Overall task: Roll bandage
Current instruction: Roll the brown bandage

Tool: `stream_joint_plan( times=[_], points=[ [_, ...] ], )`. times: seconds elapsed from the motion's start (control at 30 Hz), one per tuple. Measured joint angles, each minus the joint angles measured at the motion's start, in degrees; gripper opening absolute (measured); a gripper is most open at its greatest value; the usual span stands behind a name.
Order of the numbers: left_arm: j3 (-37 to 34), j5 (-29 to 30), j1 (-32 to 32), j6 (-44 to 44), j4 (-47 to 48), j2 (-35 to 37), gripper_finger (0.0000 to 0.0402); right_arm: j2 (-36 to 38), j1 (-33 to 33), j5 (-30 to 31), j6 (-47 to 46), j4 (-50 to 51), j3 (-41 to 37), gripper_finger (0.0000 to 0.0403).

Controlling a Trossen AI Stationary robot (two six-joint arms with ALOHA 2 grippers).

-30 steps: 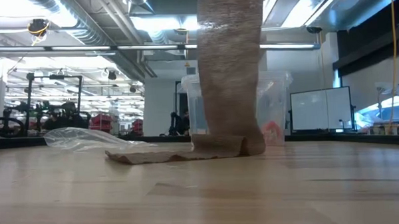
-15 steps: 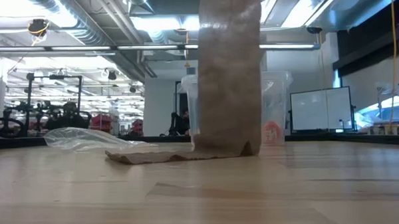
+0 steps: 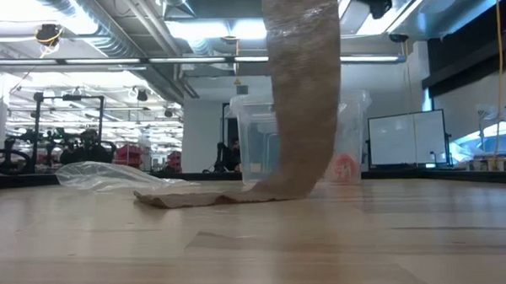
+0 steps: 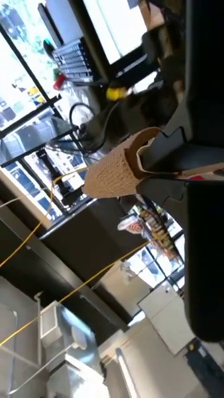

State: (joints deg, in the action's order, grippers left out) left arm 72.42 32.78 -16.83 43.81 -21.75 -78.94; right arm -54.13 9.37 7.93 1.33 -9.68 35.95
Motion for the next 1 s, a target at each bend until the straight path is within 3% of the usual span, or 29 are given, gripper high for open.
stream_joint_plan(
  times=[0.17, 0.3, 0.4, 0.7, 0.87, 1.0],
  points=[
    [0.0, 1.5, 0.1, 1.3, 0.1, 0.2, 0.0002, -4.5, 0.0, 0.4, -2.5, -1.2, 0.5, 0.0195],
    [0.0, 1.0, 0.0, 1.3, -0.4, 0.2, 0.0003, -8.5, 0.0, 5.3, -2.2, -2.7, 0.6, 0.0195],
    [0.0, 0.9, -0.4, 1.7, -0.1, 0.2, 0.0002, -11.2, 0.0, 6.5, 2.0, -7.2, 0.4, 0.0190],
    [0.0, 0.8, -1.5, 4.9, -0.5, 0.2, 0.0002, -17.2, 0.0, 5.4, 5.2, -28.5, -8.2, 0.0114],
    [0.0, 0.8, -1.6, 3.4, -0.2, 0.2, 0.0005, -19.5, 0.0, 4.5, 2.0, -30.7, -9.4, 0.0078],
    [0.0, 0.7, -1.6, 0.2, 0.2, 0.2, 0.0003, -20.9, 0.0, 3.3, 0.7, -30.9, -7.1, 0.0076]
  ],
)
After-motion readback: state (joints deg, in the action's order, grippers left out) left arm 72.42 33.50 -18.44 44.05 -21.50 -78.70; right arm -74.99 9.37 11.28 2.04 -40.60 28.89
